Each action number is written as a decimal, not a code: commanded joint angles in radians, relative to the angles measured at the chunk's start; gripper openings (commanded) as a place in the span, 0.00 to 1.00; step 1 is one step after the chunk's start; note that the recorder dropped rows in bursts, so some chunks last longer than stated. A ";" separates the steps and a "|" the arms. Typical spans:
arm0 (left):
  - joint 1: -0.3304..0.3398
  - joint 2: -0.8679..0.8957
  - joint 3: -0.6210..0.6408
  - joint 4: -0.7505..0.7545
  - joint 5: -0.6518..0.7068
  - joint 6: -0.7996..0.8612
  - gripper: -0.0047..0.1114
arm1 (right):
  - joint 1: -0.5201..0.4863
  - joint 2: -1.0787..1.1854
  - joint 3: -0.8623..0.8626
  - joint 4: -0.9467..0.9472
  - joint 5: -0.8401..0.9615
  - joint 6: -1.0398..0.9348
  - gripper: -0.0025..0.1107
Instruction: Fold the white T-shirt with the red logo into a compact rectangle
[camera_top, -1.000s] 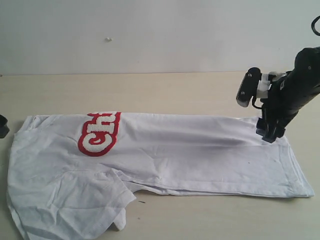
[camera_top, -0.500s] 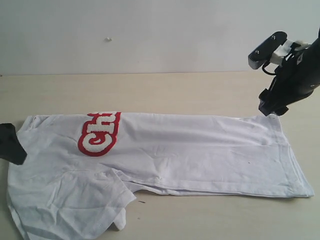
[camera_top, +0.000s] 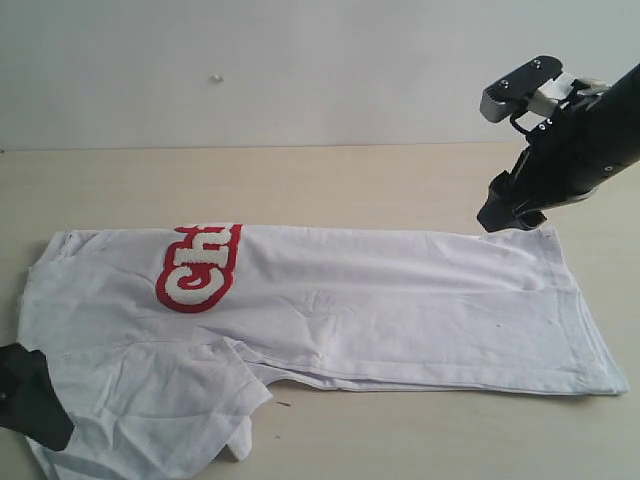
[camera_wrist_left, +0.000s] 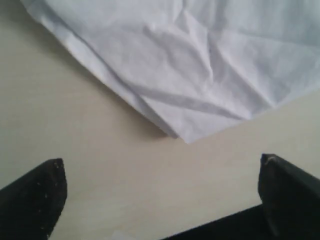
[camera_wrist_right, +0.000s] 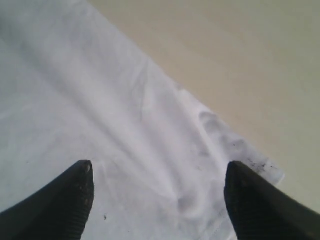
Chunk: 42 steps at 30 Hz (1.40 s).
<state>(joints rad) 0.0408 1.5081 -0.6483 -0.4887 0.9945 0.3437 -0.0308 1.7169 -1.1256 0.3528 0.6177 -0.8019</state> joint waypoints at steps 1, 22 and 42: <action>-0.003 -0.005 0.066 -0.161 -0.148 0.016 0.94 | -0.005 -0.007 0.002 0.035 0.005 -0.025 0.64; -0.007 0.028 0.354 -1.048 -0.410 0.599 0.94 | -0.005 -0.007 0.002 0.092 -0.002 -0.095 0.64; -0.055 0.218 0.354 -1.219 -0.246 0.792 0.87 | -0.005 -0.007 0.002 0.092 -0.010 -0.095 0.64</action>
<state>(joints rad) -0.0057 1.6920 -0.3032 -1.6865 0.8184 1.0712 -0.0308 1.7169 -1.1256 0.4381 0.6202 -0.8911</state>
